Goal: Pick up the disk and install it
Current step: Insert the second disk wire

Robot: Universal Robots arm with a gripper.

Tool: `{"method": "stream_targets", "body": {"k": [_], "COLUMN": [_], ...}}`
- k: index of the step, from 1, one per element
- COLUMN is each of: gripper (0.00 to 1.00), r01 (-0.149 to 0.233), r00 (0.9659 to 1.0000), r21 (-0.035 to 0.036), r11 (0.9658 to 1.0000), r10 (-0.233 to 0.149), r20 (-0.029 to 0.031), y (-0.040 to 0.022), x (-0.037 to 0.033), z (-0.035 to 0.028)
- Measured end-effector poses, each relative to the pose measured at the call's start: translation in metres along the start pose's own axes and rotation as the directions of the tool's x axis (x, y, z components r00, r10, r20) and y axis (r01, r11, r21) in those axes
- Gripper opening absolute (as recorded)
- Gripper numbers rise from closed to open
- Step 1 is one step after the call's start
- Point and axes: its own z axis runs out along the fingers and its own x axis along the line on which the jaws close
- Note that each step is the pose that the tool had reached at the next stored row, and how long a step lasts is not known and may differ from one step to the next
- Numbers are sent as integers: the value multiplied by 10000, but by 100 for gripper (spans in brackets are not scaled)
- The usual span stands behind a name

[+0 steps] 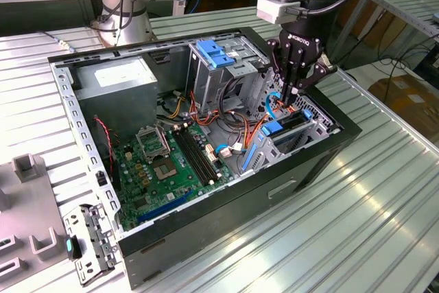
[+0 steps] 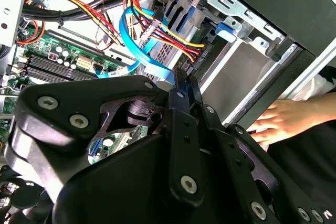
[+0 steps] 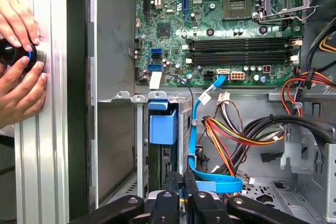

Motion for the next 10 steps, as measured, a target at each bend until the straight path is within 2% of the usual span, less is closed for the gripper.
{"method": "stream_targets", "body": {"k": [6, 8, 9, 10], "gripper": [16, 16, 16, 16], "r01": [-1, -6, -11, -22], "r00": [10000, 10000, 10000, 10000], "r21": [4, 40, 63, 104], "r11": [10000, 10000, 10000, 9999], "r10": [1, 6, 11, 21], "r20": [1, 10, 29, 95], "y": [2, 25, 32, 40], "x": [0, 0, 0, 7], "z": [0, 1, 3, 6]}}
